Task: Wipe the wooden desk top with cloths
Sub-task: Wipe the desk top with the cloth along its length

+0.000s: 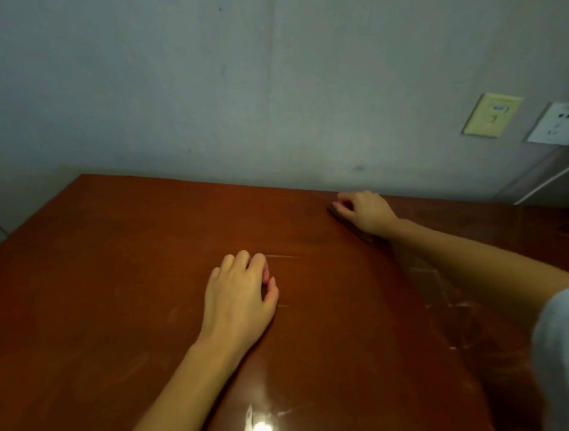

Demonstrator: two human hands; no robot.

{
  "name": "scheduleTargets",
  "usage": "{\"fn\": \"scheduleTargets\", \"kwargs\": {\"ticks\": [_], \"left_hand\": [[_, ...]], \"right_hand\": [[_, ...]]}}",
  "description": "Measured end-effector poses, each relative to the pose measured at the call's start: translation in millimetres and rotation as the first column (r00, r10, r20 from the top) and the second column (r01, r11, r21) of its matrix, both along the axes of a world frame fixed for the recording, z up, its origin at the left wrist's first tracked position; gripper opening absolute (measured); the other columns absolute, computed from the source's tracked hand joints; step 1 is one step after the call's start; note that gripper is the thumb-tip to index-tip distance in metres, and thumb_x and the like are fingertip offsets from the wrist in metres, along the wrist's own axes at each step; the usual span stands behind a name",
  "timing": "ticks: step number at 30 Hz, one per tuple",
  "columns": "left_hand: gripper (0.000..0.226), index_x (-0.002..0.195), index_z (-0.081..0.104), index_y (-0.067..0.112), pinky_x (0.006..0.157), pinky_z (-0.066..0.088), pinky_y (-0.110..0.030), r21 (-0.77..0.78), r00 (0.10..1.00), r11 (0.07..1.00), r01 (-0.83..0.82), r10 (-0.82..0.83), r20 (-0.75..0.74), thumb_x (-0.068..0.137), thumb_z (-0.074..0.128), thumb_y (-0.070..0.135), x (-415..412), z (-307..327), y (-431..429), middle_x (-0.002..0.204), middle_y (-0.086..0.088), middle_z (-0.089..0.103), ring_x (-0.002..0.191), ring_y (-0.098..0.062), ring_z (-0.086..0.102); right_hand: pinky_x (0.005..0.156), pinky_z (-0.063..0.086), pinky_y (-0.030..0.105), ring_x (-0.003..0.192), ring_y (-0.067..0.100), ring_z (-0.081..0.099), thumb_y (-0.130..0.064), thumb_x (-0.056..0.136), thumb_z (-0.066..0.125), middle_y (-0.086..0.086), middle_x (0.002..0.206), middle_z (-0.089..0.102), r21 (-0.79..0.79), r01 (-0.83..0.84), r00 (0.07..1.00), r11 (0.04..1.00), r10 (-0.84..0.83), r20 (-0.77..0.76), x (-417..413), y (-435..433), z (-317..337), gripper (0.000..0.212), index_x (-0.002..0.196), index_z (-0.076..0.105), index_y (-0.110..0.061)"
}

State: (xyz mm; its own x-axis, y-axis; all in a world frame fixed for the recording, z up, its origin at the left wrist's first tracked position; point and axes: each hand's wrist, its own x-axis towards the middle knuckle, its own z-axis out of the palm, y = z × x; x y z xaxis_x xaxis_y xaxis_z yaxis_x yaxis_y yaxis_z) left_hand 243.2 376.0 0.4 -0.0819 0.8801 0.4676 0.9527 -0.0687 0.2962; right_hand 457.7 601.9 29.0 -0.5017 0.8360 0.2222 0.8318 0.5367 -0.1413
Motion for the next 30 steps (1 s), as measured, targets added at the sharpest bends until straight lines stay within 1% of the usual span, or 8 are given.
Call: {"fn": "scheduleTargets", "kwargs": {"ticks": [5,8,15,18,21,24,26,30], "left_hand": [[0.017,0.075,0.044,0.023,0.062,0.032,-0.027,0.005,1.0,1.0,0.006,-0.006,0.007,0.083,0.059,0.027,-1,0,1,0.076,0.007,0.045,0.073,-0.017,0.047],[0.016,0.076,0.046,0.024,0.062,0.035,-0.027,-0.009,1.0,1.0,0.012,-0.012,0.003,0.084,0.058,0.028,-2,0,1,0.077,0.007,0.046,0.074,-0.018,0.047],[0.017,0.075,0.046,0.023,0.061,0.034,-0.029,-0.003,1.0,1.0,0.016,-0.016,-0.003,0.083,0.061,0.026,-4,-2,0,0.075,0.006,0.045,0.073,-0.019,0.047],[0.017,0.076,0.046,0.024,0.061,0.034,-0.027,-0.003,1.0,1.0,0.016,-0.016,0.01,0.085,0.06,0.026,-4,-2,1,0.076,0.007,0.045,0.072,-0.016,0.044],[0.018,0.075,0.044,0.024,0.061,0.031,-0.026,0.003,1.0,1.0,0.009,-0.009,0.008,0.084,0.06,0.026,-3,-3,2,0.075,0.008,0.044,0.071,-0.014,0.041],[0.022,0.074,0.041,0.025,0.06,0.029,-0.026,0.019,1.0,1.0,0.002,-0.001,-0.007,0.081,0.062,0.025,-2,-3,4,0.073,0.008,0.043,0.068,-0.014,0.043],[0.022,0.074,0.04,0.026,0.059,0.029,-0.025,0.019,1.0,1.0,-0.002,0.002,-0.005,0.081,0.061,0.026,-2,-3,4,0.073,0.009,0.042,0.068,-0.012,0.039],[0.019,0.074,0.04,0.026,0.06,0.03,-0.025,0.016,1.0,1.0,0.007,-0.006,-0.004,0.081,0.058,0.028,-2,-3,4,0.074,0.009,0.045,0.069,-0.013,0.043]], "right_hand": [[0.066,0.038,0.034,0.094,0.036,0.062,-0.037,0.096,0.046,0.02,0.1,0.066,0.007,0.184,0.982,0.983,-0.184,-0.034,-70,12,-5,0.031,0.092,0.065,-0.013],[0.071,0.044,0.036,0.095,0.036,0.062,-0.041,0.095,0.046,0.016,0.1,0.068,0.024,0.025,1.0,0.999,-0.025,-0.019,-104,-17,-5,0.028,0.094,0.063,-0.018],[0.056,0.039,0.034,0.063,0.018,0.052,-0.04,0.096,0.044,-0.005,0.067,0.053,-0.01,-0.438,0.899,0.899,0.438,0.001,-73,-70,-1,0.03,0.07,0.04,-0.026],[0.057,0.037,0.033,0.062,0.017,0.052,-0.039,0.097,0.046,-0.005,0.066,0.052,-0.023,-0.315,0.949,0.949,0.315,-0.003,-29,-44,1,0.028,0.072,0.045,-0.025],[0.058,0.035,0.031,0.063,0.024,0.054,-0.038,0.096,0.049,0.003,0.066,0.054,-0.012,-0.001,0.999,1.0,0.001,-0.047,0,-6,-1,0.028,0.076,0.055,-0.02],[0.059,0.038,0.033,0.079,0.034,0.062,-0.034,0.097,0.046,0.014,0.074,0.059,-0.024,0.288,0.953,0.957,-0.289,-0.09,-16,32,-5,0.03,0.077,0.055,-0.014],[0.072,0.046,0.037,0.096,0.037,0.062,-0.033,0.096,0.043,0.02,0.097,0.065,-0.043,0.421,0.899,0.906,-0.423,-0.115,-45,46,-6,0.03,0.092,0.062,-0.01],[0.084,0.049,0.037,0.106,0.037,0.06,-0.032,0.096,0.042,0.02,0.113,0.065,-0.043,0.37,0.92,0.928,-0.372,-0.122,-122,39,-4,0.036,0.108,0.064,-0.006]]}}
